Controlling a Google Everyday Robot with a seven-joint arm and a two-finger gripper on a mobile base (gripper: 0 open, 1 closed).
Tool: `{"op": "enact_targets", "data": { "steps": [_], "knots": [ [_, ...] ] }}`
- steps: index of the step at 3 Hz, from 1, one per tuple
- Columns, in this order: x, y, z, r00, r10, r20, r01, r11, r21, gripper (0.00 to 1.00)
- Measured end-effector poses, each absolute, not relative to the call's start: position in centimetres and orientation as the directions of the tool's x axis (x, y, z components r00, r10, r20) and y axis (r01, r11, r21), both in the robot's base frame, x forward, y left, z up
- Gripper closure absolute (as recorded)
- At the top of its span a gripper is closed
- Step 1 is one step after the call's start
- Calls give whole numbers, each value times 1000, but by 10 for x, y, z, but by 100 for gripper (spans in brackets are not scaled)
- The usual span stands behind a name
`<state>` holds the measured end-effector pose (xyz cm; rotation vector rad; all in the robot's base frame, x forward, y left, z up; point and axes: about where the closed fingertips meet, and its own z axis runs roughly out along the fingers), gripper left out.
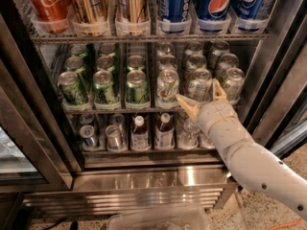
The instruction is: Pick 7up can from middle shelf of fridge
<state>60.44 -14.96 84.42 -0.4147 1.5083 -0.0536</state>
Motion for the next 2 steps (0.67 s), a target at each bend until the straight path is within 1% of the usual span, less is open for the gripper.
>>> {"op": "enact_targets", "data": {
  "steps": [2],
  "knots": [
    [613,-151,850,85,-254,-964,-208,941,-266,24]
  ]
}}
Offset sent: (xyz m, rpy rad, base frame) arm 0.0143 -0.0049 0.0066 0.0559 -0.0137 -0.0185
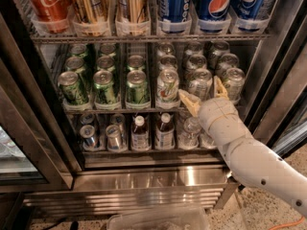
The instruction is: Pick 7up can from middle shelf of fridge
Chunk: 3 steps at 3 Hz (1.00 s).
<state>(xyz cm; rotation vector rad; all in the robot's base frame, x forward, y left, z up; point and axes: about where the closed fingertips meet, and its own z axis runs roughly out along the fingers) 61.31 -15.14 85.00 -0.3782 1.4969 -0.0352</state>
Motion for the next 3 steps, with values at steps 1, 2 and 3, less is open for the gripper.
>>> {"op": "enact_targets", "data": {
  "steps": [1,2,3],
  "knots": [
    [619,-153,844,71,-245,-967,-202,946,-255,29],
    [619,-154,843,69,-244,-967,-200,947,-253,32],
    [619,-154,843,69,-244,-967,-200,947,-253,51]
  ]
}}
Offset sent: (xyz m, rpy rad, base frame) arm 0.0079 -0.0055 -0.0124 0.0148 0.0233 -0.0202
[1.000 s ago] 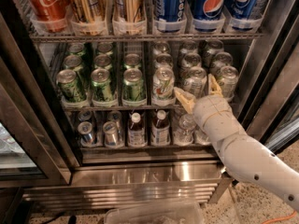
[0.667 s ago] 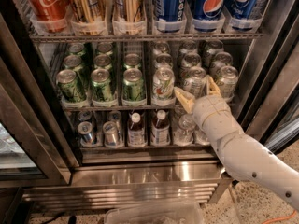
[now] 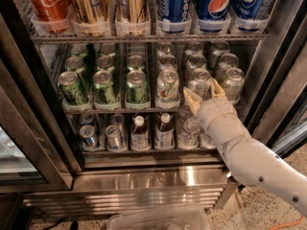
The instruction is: Pick 7up can from middle shelf of fridge
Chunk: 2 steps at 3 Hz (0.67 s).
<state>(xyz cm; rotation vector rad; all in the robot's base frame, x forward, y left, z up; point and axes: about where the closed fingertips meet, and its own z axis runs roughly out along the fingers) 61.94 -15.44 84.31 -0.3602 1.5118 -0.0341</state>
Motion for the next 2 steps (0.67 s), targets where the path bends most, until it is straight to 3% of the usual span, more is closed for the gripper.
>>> {"op": "enact_targets", "data": {
  "steps": [2],
  "knots": [
    [618,-152,845,81,-242,-967,-213,944,-254,97]
  ]
}}
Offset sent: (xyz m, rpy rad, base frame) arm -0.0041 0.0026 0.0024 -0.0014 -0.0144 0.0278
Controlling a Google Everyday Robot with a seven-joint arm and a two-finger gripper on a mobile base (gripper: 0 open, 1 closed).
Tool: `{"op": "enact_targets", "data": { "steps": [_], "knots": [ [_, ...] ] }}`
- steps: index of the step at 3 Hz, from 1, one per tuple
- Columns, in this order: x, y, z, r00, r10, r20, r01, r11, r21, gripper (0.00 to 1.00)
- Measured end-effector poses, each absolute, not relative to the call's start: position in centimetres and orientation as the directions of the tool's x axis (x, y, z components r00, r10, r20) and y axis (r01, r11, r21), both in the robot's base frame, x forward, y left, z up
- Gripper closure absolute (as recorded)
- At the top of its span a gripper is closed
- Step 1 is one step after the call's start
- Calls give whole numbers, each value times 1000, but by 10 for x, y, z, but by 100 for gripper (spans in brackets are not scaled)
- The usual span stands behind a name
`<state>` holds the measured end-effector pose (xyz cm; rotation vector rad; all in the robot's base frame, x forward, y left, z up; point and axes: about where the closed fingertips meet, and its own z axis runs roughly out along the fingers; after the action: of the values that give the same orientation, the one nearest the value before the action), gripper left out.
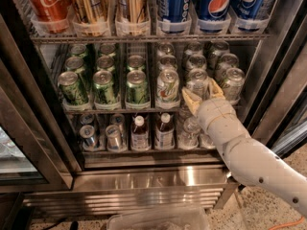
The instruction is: Pick 7up can from middle shelf of fridge
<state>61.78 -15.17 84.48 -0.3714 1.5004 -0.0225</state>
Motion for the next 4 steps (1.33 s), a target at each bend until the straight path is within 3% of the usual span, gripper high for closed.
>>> {"op": "enact_targets", "data": {
  "steps": [4],
  "knots": [
    [609,-136,872,145,-228,-963,-243,935,-258,100]
  ]
}}
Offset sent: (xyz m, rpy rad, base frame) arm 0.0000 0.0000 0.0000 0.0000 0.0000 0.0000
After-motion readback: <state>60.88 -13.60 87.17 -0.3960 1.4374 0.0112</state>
